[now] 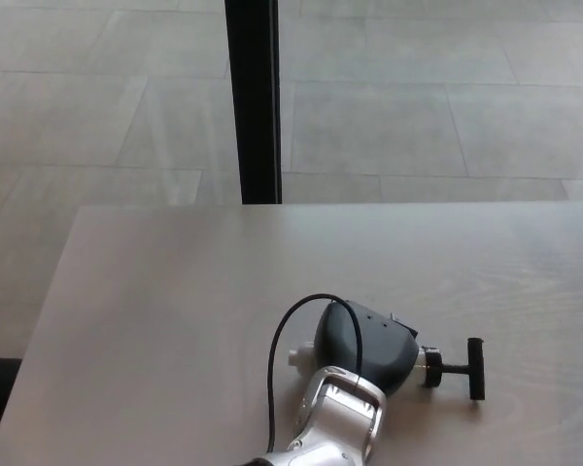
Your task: The robot uses its left hand to lift the air pump kept on the middle of the desk and use the right hand to pull out the handle
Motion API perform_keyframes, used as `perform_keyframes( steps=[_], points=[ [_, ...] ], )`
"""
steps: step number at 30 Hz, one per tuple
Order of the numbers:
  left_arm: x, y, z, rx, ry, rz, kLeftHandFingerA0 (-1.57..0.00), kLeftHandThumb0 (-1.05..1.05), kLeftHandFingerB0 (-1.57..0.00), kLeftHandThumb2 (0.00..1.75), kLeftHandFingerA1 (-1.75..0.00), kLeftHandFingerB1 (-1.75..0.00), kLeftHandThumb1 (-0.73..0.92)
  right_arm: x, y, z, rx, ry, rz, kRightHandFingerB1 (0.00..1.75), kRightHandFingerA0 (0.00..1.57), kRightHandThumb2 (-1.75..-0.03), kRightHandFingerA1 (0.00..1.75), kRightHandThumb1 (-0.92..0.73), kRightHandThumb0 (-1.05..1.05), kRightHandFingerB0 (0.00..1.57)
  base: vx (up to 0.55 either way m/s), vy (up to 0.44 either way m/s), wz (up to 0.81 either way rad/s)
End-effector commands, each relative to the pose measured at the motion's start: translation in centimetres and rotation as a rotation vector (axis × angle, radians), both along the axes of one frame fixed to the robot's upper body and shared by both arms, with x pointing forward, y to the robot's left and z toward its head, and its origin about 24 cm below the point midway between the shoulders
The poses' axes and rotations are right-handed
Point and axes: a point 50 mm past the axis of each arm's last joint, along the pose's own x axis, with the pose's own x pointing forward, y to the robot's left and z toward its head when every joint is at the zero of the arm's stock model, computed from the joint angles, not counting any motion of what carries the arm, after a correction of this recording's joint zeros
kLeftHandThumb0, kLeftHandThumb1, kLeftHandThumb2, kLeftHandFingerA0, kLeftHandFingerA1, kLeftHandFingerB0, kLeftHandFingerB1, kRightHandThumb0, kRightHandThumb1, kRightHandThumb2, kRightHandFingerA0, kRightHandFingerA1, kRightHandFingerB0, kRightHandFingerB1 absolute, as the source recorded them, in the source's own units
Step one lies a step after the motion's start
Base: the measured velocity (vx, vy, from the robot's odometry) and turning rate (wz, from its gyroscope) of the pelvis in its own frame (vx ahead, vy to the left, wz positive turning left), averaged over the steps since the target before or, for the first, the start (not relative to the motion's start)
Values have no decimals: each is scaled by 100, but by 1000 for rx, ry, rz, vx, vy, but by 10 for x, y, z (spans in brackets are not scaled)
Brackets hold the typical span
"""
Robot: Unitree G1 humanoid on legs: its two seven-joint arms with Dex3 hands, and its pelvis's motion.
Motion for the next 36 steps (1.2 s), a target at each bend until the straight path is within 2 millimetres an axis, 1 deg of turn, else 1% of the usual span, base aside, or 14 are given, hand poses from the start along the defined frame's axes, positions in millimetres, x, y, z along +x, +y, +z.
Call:
perform_keyframes(
  steps=[1,9,10,15,17,18,20,22,23,24,25,27,35,36],
  points=[
    [-5,24,-26,35,139,64,-78,-19,-62,60,-128,-59,60,-1,-3,-4,-9,27,-37,64,77,-97,87,-55,-40,57,0,0,0],
    [8,46,-19,-156,56,57,-74,-30,-63,68,-144,-68,80,-1,4,-8,-20,49,18,63,78,-96,88,-57,-46,58,0,0,0],
    [11,46,-12,-207,7,43,-76,-28,-64,70,-159,-75,82,-1,7,-9,-27,66,28,46,79,-60,87,-69,-47,63,0,0,0],
    [32,50,33,-422,-199,-14,-69,-27,-61,64,-175,-127,86,4,19,-12,-74,170,123,58,82,-94,86,-54,-50,44,0,0,0],
    [38,50,48,-445,-216,-21,-74,-18,-64,57,-175,-122,77,4,26,-16,-100,209,153,44,78,-60,78,-68,-52,51,0,0,0],
    [40,50,53,-457,-233,-31,-101,-35,-74,93,-128,-94,55,3,29,-19,-93,224,172,44,78,-60,77,-67,-52,50,0,0,0],
    [42,51,59,-475,-260,-58,-71,-23,-66,64,-164,-119,73,3,35,-22,-85,253,186,44,79,-60,76,-66,-52,50,0,0,0],
    [43,52,64,-506,-314,-82,-102,-35,-76,95,-127,-94,54,2,43,-27,-77,277,212,56,75,-87,80,-53,-54,43,0,0,0],
    [42,53,65,-524,-350,-100,-75,-28,-75,64,-167,-112,72,2,47,-30,-78,294,223,45,78,-60,78,-67,-50,49,0,0,0],
    [44,54,68,-547,-333,-98,-75,-27,-71,63,-169,-114,76,3,51,-32,-86,299,245,57,75,-88,80,-54,-53,43,0,0,0],
    [44,54,71,-552,-328,-104,-103,-36,-77,96,-129,-107,57,3,55,-33,-89,315,262,45,76,-61,77,-68,-51,47,0,0,0],
    [44,54,73,-556,-332,-109,-79,-26,-80,60,-172,-116,73,4,59,-34,-91,333,276,44,76,-60,77,-68,-52,47,0,0,0],
    [42,46,88,-592,-426,-223,-72,-26,-65,64,-168,-136,73,10,95,-46,-147,418,413,42,77,-59,78,-66,-58,47,0,0,0],
    [42,46,88,-593,-428,-225,-74,-26,-72,64,-166,-115,72,10,97,-46,-148,423,424,54,73,-89,80,-52,-61,40,0,0,0]
  ],
)
